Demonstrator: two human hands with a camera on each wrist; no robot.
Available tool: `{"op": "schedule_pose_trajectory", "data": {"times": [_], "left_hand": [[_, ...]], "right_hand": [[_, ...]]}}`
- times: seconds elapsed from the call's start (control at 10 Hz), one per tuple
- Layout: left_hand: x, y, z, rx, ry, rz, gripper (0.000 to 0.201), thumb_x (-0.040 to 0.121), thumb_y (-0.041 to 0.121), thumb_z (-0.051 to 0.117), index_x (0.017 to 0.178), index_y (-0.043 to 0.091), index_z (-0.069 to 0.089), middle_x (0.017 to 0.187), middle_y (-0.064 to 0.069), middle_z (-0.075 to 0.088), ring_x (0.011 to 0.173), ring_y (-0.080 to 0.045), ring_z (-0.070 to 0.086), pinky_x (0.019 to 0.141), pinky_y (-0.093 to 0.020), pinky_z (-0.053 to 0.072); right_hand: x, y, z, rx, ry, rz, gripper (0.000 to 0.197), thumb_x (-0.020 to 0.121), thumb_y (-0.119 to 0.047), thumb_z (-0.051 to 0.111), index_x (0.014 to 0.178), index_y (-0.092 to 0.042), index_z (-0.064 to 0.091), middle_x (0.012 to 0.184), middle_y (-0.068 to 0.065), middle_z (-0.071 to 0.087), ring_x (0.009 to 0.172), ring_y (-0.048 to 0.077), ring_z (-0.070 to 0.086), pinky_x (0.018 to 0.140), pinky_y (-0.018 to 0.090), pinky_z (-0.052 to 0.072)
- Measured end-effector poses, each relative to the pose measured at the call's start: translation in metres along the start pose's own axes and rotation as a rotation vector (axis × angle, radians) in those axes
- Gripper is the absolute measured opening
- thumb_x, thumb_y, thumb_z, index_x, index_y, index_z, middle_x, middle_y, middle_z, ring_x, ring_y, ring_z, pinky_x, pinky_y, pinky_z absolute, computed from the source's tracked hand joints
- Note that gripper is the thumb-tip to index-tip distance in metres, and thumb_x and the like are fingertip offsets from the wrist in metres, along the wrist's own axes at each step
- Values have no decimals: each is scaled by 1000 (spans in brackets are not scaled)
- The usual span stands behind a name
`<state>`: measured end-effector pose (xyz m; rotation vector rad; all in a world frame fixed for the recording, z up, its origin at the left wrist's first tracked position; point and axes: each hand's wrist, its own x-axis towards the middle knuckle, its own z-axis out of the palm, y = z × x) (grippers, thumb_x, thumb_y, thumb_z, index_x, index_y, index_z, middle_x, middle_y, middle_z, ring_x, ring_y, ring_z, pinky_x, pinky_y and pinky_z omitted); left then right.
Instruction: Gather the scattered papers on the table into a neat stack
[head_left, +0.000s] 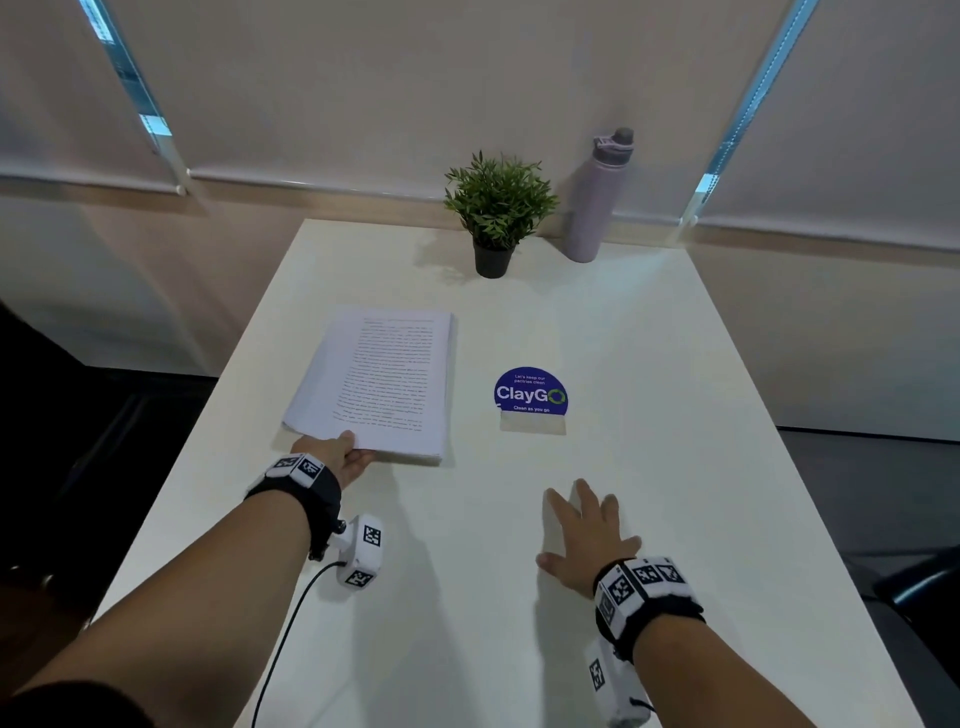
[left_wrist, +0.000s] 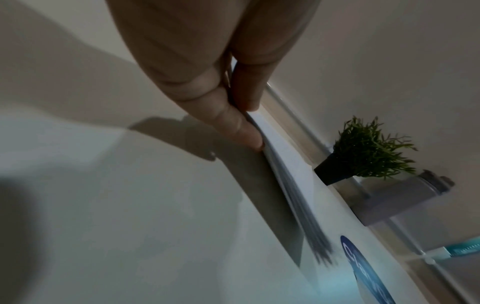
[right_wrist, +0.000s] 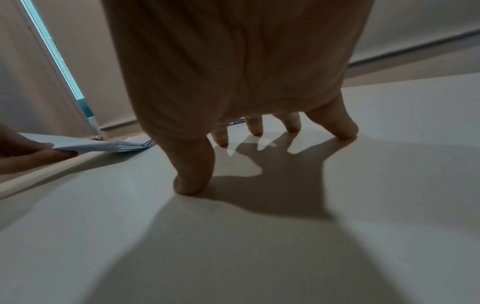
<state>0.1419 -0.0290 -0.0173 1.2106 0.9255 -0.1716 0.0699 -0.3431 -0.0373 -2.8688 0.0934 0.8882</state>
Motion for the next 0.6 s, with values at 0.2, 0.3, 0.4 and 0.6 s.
{"op": "schedule_pose_trajectory", "data": {"times": [0.2,0.3,0.4,0.6], "left_hand": [[14,7,16,22,51,26,46,94,20,50,132,-5,41,132,-20,54,98,-25,65,60,-22,56],[-1,18,17,497,168,153,40,97,34,37,119,3,51,122,-15,61,110,-30,59,84,-30,48],[-11,24,15,780,106,222,35,93,28,48,119,6,55,115,-8,61,111,-28,59,85,-28,45],[-17,18,5,413,89,75,54,88,15,56,137,2,38,139,-21,46,100,-24,49,87,-38,47]], "right_hand": [[5,-2,4,-8,12,22,81,84,-50,58,144,-45,4,158,-7,-14,145,34,-10,104,68,24],[4,-3,2,-7,4,18,81,84,-49,58,144,-45,5,158,-7,-14,145,34,-10,103,68,25],[0,-3,-5,-10,-31,8,79,85,-49,56,145,-44,4,158,-6,-14,145,35,-9,104,66,26],[-39,-3,-20,-32,-104,-157,69,92,-48,45,149,-36,8,161,-5,1,148,26,6,114,54,18]]}}
